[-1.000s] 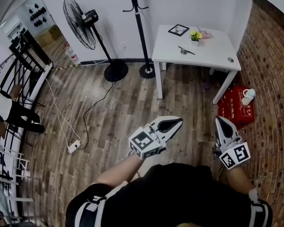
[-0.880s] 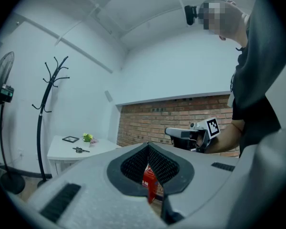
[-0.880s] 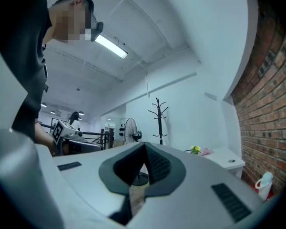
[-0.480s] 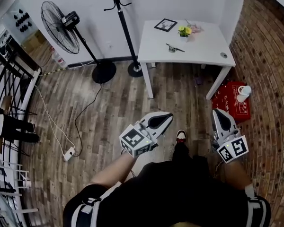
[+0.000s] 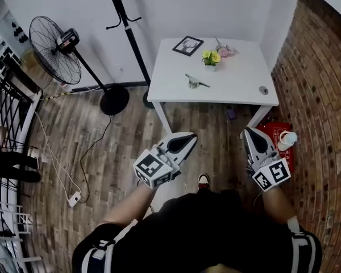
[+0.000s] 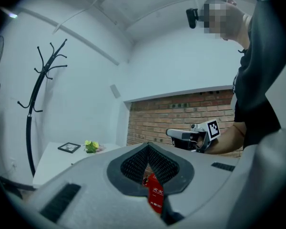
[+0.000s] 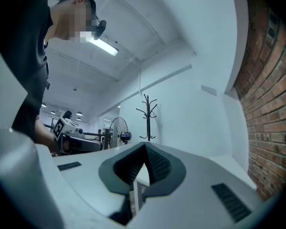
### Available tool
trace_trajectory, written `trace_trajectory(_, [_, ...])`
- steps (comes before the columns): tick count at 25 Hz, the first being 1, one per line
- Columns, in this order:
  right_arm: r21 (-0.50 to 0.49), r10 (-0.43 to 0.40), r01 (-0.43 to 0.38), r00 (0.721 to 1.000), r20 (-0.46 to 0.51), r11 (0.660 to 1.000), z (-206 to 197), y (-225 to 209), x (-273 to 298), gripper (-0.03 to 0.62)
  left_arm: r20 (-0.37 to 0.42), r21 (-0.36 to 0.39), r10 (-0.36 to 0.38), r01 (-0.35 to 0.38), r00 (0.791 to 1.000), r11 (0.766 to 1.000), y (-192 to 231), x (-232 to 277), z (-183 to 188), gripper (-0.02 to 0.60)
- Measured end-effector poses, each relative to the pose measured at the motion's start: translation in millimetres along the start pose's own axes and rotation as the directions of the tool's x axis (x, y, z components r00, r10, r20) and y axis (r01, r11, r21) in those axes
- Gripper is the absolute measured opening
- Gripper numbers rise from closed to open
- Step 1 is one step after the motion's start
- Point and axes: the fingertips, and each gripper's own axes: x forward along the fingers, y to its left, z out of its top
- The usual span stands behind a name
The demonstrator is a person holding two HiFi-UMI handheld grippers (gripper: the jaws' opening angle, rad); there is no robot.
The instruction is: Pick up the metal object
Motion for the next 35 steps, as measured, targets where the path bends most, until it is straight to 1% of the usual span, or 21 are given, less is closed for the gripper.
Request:
trace_trajectory(4, [0.003,0.031,-0.031,0.999,0.009,1.0,1,-42,39,-0.003,-0.001,0.007,0.044,-0.044,0.999,0.999,44,34,8,0.008])
trace_trajectory(8, [0.013,0.064,-0.064,0.998,0.011,0.998,-1,-69,76,-0.003,0.003,0.012,0.083,-0.083,0.997,0.996,79,53,19,0.008])
trace_trajectory(14, [0.023,0.117,-0.116,0.993,-0.017,0.993,-15,-79,127,-0.003,-0.007,0.012,0.112,-0.112,0.994,0.994,117,63,20,0.008])
trace_trajectory(19, [0.031,0.129,-0.127,0.989,-0.078,0.991,-39,-82,165,-0.003,-0.012,-0.032,0.122,-0.123,0.992,0.992,156,64,9,0.008])
trace_trajectory(23, [0.006,0.104,-0.104,0.987,-0.122,0.995,-54,-88,206,-0.003,-0.007,-0.059,0.098,-0.099,0.995,0.993,199,69,6,0.008])
trace_trajectory(27, [-0.023,0.068,-0.073,0.983,-0.173,0.997,-69,-93,248,-0.003,0.01,-0.054,0.048,-0.048,0.999,0.997,241,76,9,0.008])
trace_trajectory(30, [-0.037,0.06,-0.068,0.98,-0.191,0.997,-79,-91,282,-0.003,0.014,-0.048,0.045,-0.044,0.999,0.998,278,75,10,0.008])
trace_trajectory(35, [-0.041,0.043,-0.052,0.977,-0.207,0.998,-88,-91,313,-0.003,0.003,-0.042,0.016,-0.016,1.0,0.999,311,81,10,0.008])
